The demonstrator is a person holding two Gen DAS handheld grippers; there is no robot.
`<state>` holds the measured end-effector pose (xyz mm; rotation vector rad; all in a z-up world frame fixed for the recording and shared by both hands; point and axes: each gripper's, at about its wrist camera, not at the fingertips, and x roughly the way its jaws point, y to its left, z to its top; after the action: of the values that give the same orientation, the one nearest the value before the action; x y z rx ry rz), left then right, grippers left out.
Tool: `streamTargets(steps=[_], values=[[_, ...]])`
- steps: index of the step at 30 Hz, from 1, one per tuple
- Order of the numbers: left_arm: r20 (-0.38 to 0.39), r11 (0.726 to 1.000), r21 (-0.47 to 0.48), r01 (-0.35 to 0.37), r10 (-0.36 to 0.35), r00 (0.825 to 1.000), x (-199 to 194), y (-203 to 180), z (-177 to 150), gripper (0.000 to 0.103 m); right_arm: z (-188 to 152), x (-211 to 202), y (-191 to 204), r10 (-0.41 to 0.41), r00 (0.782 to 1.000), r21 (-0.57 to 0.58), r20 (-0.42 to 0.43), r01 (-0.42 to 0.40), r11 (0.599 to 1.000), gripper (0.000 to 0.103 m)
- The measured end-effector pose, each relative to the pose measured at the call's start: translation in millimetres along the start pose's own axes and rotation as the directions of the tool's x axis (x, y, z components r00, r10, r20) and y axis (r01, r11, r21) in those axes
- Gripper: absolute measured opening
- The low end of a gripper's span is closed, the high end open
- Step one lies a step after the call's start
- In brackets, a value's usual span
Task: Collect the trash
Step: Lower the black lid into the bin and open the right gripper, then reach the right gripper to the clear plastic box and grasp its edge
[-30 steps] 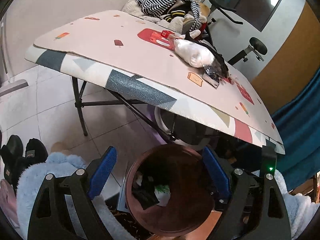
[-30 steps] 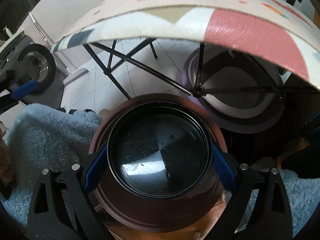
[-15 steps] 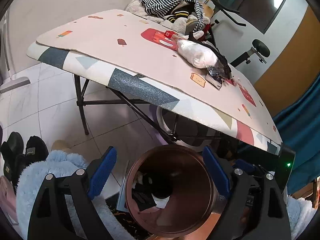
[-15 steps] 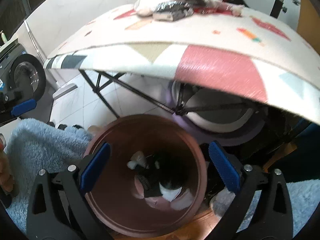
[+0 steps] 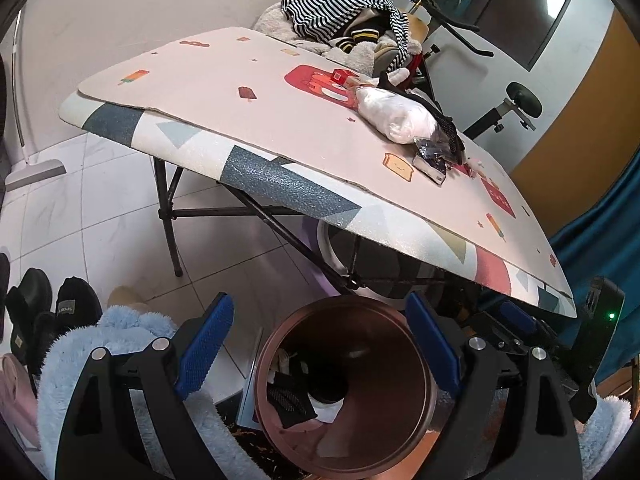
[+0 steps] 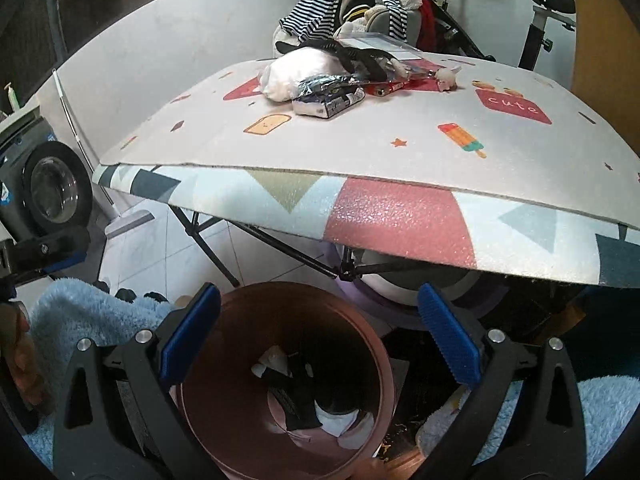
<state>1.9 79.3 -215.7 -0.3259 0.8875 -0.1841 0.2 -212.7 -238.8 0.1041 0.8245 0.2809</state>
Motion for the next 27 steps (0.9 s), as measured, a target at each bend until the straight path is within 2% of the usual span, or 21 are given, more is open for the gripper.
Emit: streamTargets(steps=[7,12,18,21,24,27], values=[[0.003,1.0,0.002,-0.011,0.011,1.0,0.0,1.1,6.1,0.085,7.6,-2.8,-0.4,0.007,1.0,-0.002,-0.002,-0.007,1.0,0.097],[0.02,1.0,-0.018,0.02,-0.019,1.0,-0.5,2.6,28.6,0.085,31.4,-14.3,-13.8,0.046,0.999,0.02,0.014,-0.046,0.999,0.097],[0.061,0.998,-0.041,0.048,-0.045,0.997,0.6,0.0,68.8,0.085,88.7,-19.5,-46.2,0.006,0.999,0.0,0.036,-0.006,1.0,0.097],[0.081,0.998,-0.044,0.046,-0.042,0.996,5.8,1.1,92.4,0.085,122.6,-11.0,-60.9,-0.04,0.998,-0.029,0.048,0.042,0.999,0.097],[0.096,0.997,-0.057,0.053,-0.047,0.994,13.9,4.3,112.9,0.085,160.6,7.9,-72.1,-0.075,0.996,-0.062,0.047,0.078,0.995,0.097],[0.111,0.996,-0.069,0.057,-0.049,0.993,24.6,9.1,131.9,0.085,203.6,41.3,-83.1,-0.055,0.998,-0.042,0.009,0.055,0.998,0.097]])
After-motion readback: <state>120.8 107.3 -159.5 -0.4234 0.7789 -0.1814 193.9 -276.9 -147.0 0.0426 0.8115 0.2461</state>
